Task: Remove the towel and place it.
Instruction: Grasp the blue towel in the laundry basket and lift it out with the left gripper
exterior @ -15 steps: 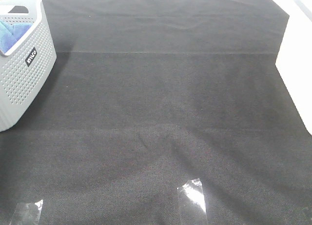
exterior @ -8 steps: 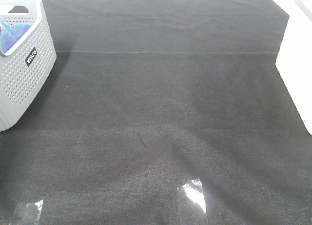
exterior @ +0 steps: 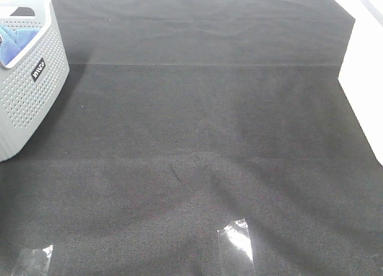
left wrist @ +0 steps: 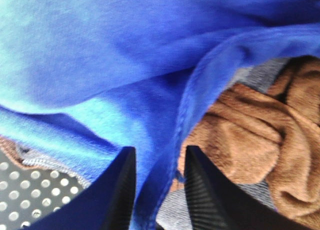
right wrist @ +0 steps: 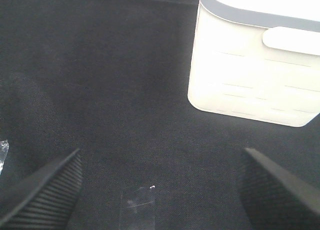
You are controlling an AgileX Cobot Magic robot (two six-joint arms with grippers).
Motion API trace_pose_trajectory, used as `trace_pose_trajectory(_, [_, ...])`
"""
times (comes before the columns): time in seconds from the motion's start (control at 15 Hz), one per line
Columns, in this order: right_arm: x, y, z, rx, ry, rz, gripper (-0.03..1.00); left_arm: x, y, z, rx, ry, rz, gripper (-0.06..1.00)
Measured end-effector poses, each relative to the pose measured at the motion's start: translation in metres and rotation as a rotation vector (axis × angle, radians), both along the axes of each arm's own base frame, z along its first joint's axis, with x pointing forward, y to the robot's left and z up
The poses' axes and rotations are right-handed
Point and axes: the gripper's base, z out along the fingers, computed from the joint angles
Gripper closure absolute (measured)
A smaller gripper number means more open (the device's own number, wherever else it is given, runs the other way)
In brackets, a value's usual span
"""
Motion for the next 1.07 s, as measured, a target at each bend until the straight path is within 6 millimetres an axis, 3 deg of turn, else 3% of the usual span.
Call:
trace_pose_trajectory(0.13, [0.000,0.000,0.000,0.000,0.000,0.000,0.17,0.002,0.000,0.001,0.003,-0.028,-0.005,0.64])
trace_pose_trajectory(0.33, [0.000,0.000,0.000,0.000,0.000,0.000,0.17,0.004,0.002,0.002,0.030,-0.037,-0.017,0.93])
trace_pose_trajectory(0.53, [0.000,0.000,0.000,0.000,0.000,0.000,0.17,0.003,0.002,0.002,0.035,-0.037,-0.019,0.94])
trace_pose_trajectory(0.67, [0.000,0.000,0.000,0.000,0.000,0.000,0.17,0.004,0.003,0.013,0.047,-0.059,-0.020,0.94])
trace_pose_trajectory(0.8, [0.000,0.000,0.000,0.000,0.000,0.000,0.17,0.005,0.004,0.043,0.057,-0.123,-0.006,0.94])
trace_pose_trajectory(0.87, [0.000,0.000,0.000,0.000,0.000,0.000,0.17,0.000,0.001,0.075,0.028,-0.196,0.042,0.94])
trace_pose_trajectory(1.07, [0.000,0.000,0.000,0.000,0.000,0.000,0.17,-0.018,-0.009,0.125,-0.088,-0.316,0.134,0.94])
